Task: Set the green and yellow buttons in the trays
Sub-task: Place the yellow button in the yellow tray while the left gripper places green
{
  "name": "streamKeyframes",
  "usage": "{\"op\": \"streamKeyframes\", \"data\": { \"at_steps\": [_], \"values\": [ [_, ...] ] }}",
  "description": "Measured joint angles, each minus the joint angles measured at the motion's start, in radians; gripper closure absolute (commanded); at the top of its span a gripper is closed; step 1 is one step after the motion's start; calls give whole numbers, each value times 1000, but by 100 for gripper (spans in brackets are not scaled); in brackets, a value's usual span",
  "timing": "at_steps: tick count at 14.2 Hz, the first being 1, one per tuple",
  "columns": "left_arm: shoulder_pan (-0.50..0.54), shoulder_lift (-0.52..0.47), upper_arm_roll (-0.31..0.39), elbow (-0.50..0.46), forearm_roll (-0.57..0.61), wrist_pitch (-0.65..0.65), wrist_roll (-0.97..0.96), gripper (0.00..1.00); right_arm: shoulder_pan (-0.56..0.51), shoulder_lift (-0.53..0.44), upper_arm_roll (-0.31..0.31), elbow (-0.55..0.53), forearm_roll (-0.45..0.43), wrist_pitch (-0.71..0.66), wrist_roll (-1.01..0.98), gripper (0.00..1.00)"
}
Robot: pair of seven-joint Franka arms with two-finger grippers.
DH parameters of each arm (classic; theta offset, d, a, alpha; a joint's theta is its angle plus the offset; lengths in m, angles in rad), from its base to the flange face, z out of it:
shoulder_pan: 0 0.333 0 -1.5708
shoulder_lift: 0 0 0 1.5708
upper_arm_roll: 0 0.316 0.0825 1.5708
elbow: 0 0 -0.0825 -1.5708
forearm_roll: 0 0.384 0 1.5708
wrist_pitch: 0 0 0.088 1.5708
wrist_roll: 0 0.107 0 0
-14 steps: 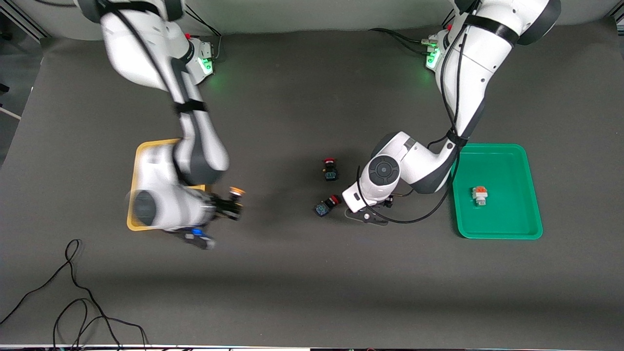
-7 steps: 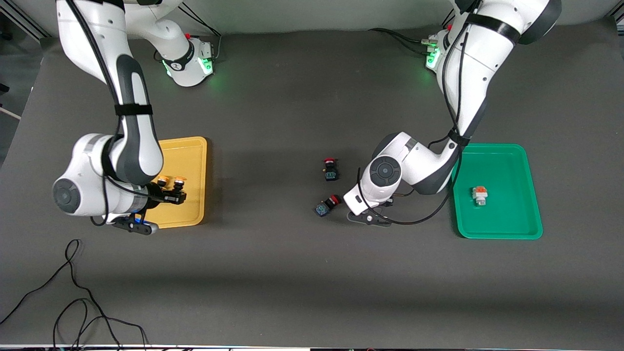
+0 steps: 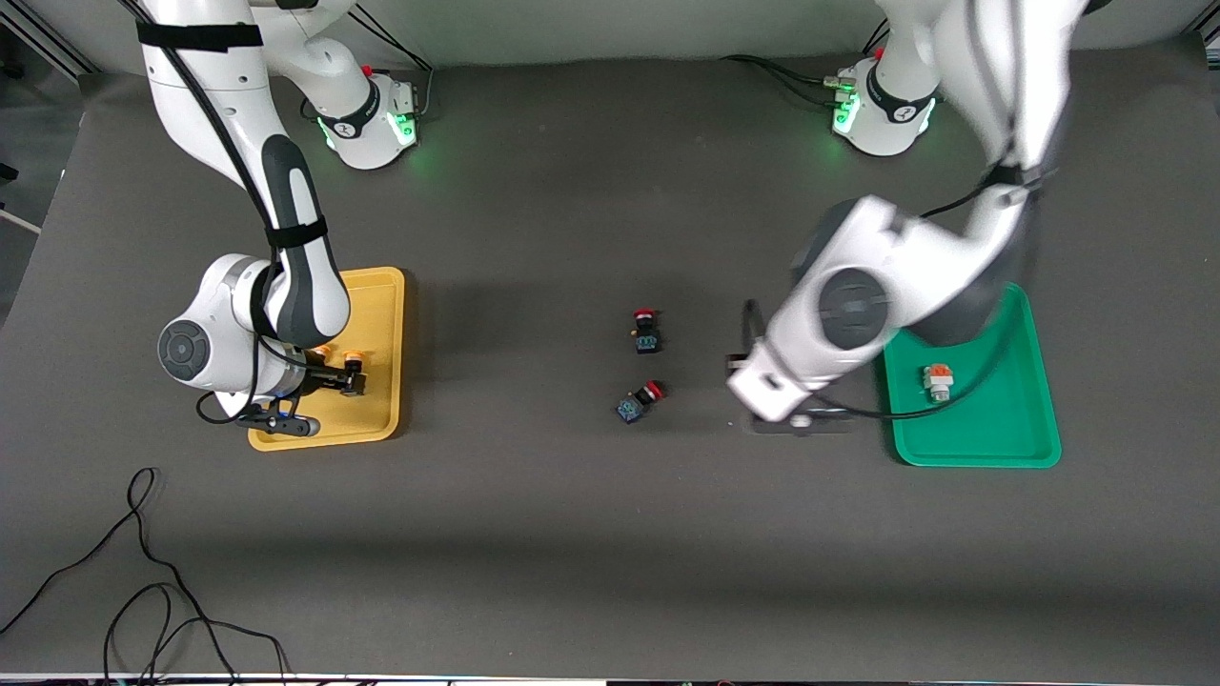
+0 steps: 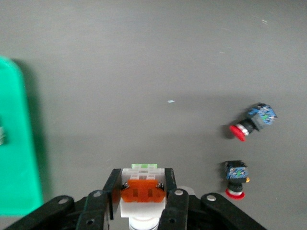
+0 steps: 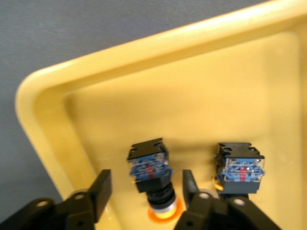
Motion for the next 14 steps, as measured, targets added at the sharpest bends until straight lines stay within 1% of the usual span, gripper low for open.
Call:
{"op": "streamKeyframes", "data": {
  "at_steps": [2,3,6,8,9,10,12,14],
  "values": [
    [123,-49,4,-17,-13,-82,96,91,1,-25,-8,34,0,-68,0,0],
    [192,-70,6,-39,-14,-96,161,91,3,-42,-22,61,0,-108,0,0],
    [398,-115,12,-137,-7,-72,402,91,5,-100,-92,183,-5,-271,-4,0],
    [490,-120,14,-217,31,17,518,91,5,-134,-136,291,-62,-401,-8,0],
    [517,-117,14,-271,60,88,553,91,5,-146,-152,356,-100,-471,-8,0],
    [538,-111,14,-338,83,180,574,91,5,-157,-168,427,-129,-548,-8,0],
    [568,-85,15,-469,116,370,593,89,7,-183,-199,549,-148,-686,-8,0],
    [577,-35,25,-542,154,487,595,87,6,-228,-223,618,-179,-765,-8,0]
  ]
}}
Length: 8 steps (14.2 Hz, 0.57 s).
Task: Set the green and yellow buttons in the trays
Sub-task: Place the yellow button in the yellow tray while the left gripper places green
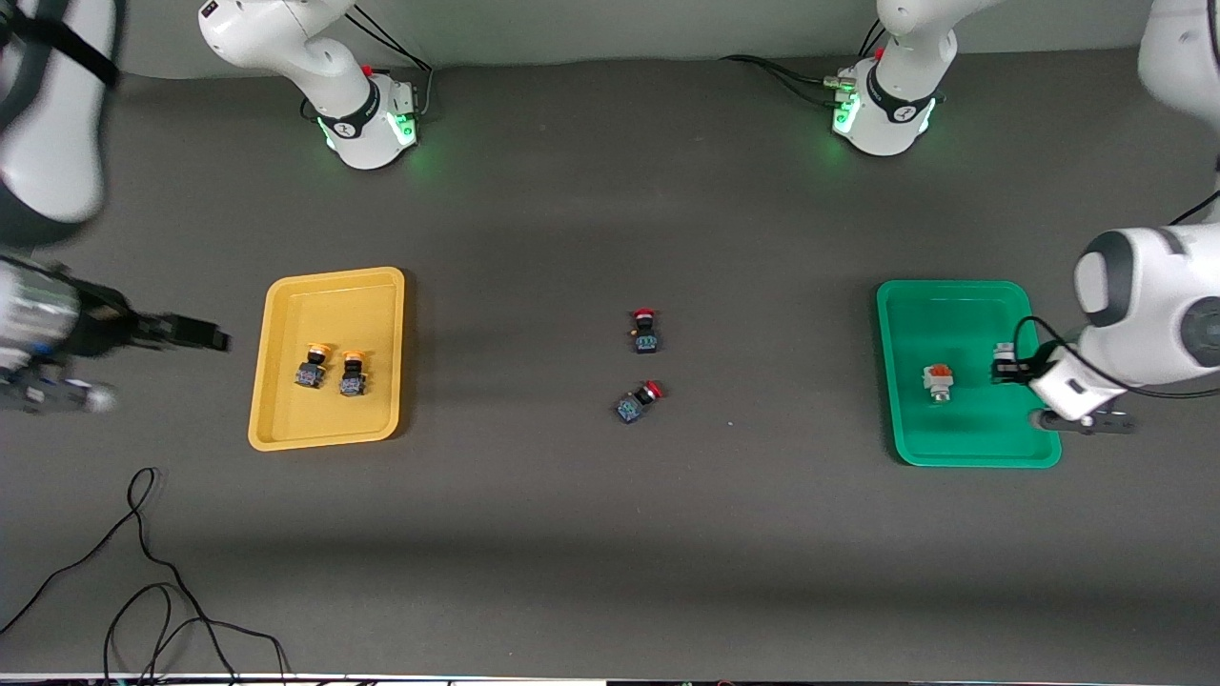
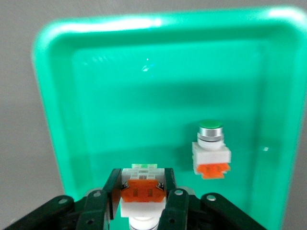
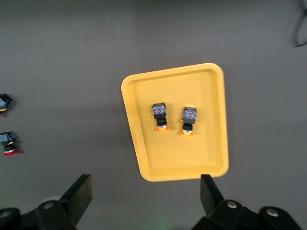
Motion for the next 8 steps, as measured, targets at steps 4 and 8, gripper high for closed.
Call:
{"op": "streamKeyframes", "data": {
  "at_steps": [4,8],
  "values": [
    [2,53,8,-7,33,42,3,0,-4,-86,20,8,-73,-53,0,0],
    [2,36,8,36,35,-18,4,0,-102,-136,209,-32,-178,-48,30,0]
  ]
}}
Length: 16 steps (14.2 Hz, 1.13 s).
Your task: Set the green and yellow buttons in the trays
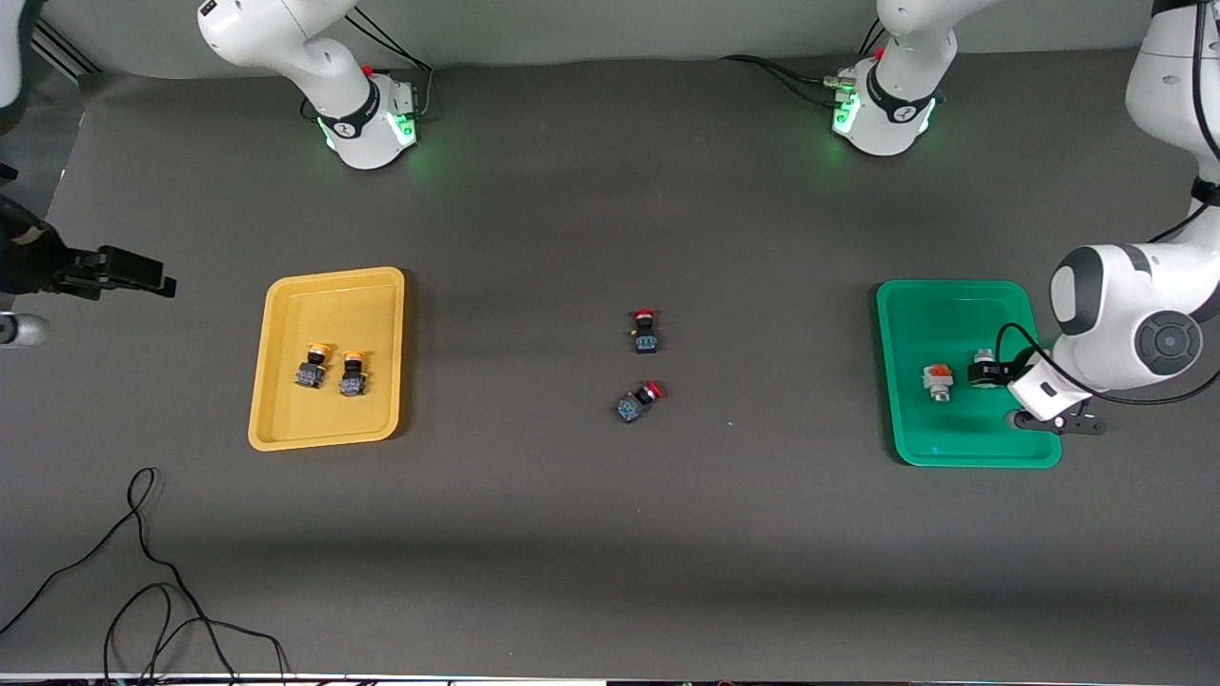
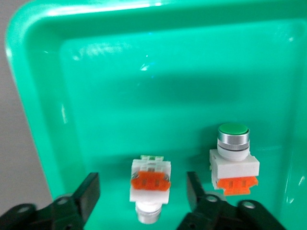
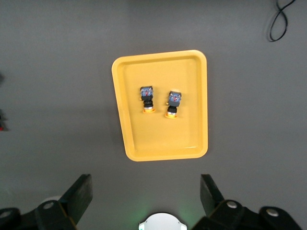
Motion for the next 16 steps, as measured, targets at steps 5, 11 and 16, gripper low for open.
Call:
{"op": "streamKeyframes", "data": {
  "at_steps": [5,11,16],
  "values": [
    [0,-93,-11,238,-13,-413,22,0,-282,-172,397,-239,-75,170,99,0],
    [-1,-272,-17,494,-186,-821,108,0,-511,-281,672,-283,-86,159,171,0],
    [-185,-376,54,501,-225,-864,101,0,-424,-284,529,-261,-86,138,166,0]
  ]
}}
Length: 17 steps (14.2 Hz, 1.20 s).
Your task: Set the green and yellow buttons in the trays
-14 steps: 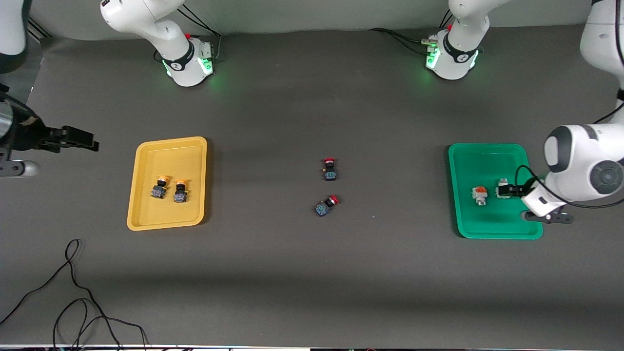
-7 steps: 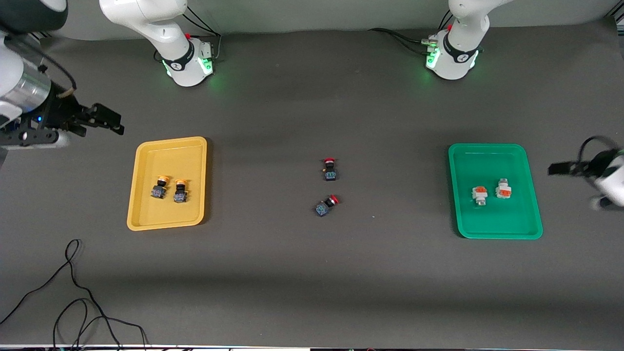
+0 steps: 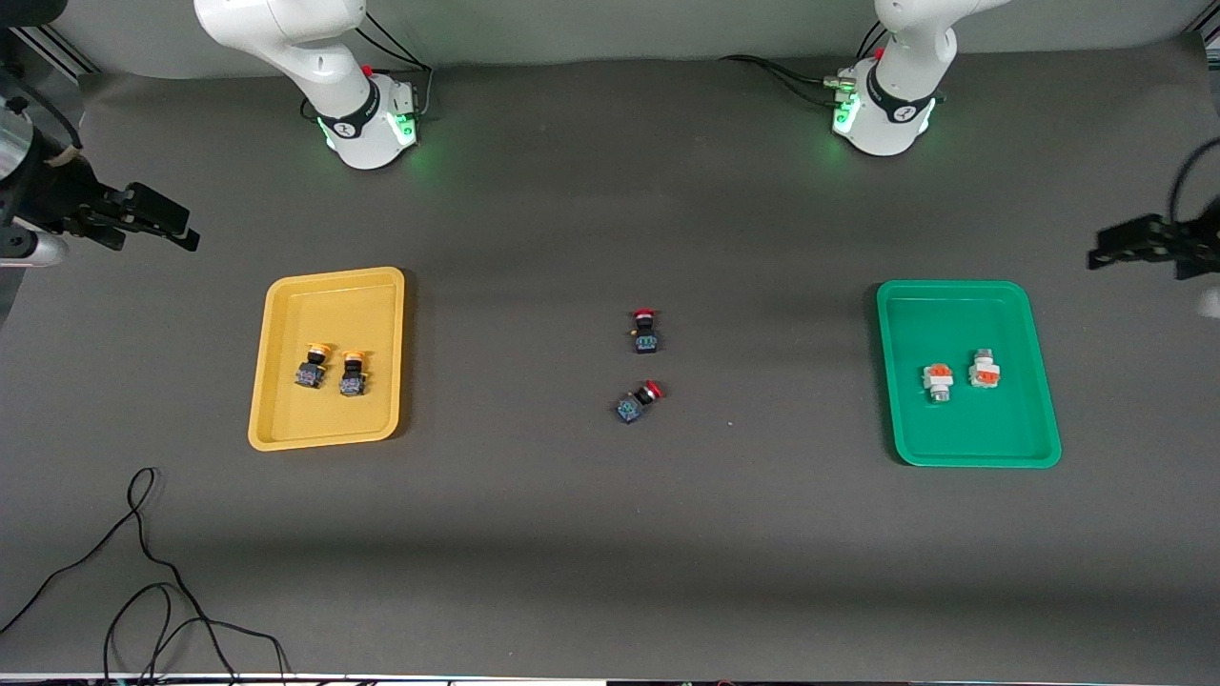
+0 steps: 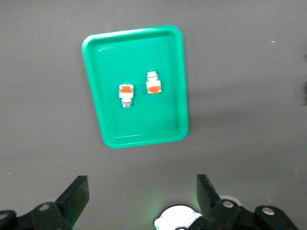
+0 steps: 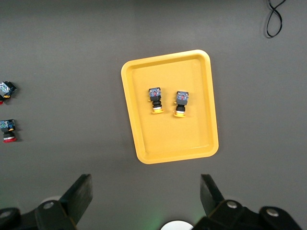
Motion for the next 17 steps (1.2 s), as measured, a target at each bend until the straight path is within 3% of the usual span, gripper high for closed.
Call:
{"op": "streamKeyframes", "data": {
  "at_steps": [2,6,9,17],
  "values": [
    [-106,-23,43,-13,0,-1,-28,0,11,0,-3,1,0,0,-2,0],
    [-222,-58,130,-50,-1,13,-44,0,19,0,-1,3,-8,-4,-13,0],
    [-237,-63,151,-54,-4,18,-47,0,39,2,20,29,-49,-28,-29,0],
    [-239,-63,153,-61,-5,26,-56,0,43,2,13,38,-31,-45,18,0]
  ]
}}
